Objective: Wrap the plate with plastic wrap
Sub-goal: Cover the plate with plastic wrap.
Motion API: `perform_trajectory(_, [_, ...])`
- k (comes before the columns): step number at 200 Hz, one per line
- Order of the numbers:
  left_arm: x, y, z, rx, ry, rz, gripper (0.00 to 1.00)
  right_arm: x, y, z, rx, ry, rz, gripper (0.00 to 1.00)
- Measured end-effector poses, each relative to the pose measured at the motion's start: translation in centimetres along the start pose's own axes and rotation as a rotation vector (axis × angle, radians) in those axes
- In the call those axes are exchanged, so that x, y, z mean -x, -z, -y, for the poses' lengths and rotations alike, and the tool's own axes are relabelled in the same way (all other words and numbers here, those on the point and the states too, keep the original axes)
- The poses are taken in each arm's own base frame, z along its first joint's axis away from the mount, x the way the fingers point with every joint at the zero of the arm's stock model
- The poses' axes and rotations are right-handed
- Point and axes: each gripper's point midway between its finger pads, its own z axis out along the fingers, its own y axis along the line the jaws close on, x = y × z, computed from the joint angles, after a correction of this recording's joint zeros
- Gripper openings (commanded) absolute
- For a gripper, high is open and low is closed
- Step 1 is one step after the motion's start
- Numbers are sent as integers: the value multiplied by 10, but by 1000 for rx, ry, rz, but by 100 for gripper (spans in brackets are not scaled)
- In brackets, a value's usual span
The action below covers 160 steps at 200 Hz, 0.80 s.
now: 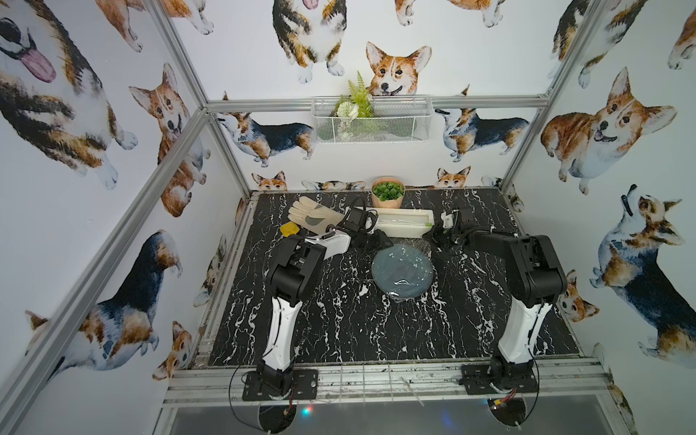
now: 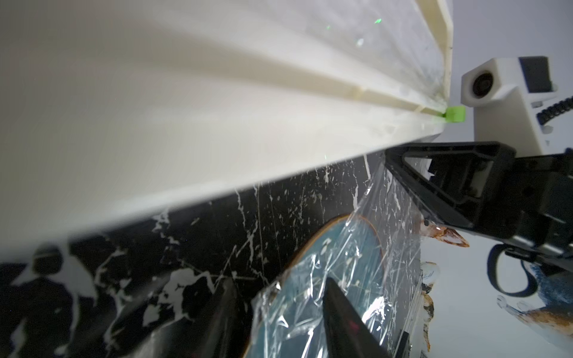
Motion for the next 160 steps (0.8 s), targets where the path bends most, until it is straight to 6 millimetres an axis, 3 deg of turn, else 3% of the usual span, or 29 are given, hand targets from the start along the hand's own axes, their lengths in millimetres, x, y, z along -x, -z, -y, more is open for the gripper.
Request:
perform_trajectory(37, [0, -4, 0, -3, -16, 12, 45, -5, -5, 13, -14, -22, 6, 1])
perform_trajectory(58, [0, -3, -1, 3, -24, 13, 43, -6, -6, 16, -22, -23, 9, 13])
perform_trajectory(87, [-2, 4, -3, 31, -16, 1, 42, -11, 3, 18, -53, -28, 2, 41])
perform_trajectory(101, [-3, 11, -4, 47, -1, -8, 41, -14, 13, 15, -63, -12, -4, 46])
perform_trajectory(132, [3, 25, -2, 54, -4, 7, 35, -17, 36, 6, -78, 38, 9, 49])
perform_trajectory(160, [3, 28, -7, 63, 2, 5, 31, -24, 40, 11, -102, 52, -13, 47])
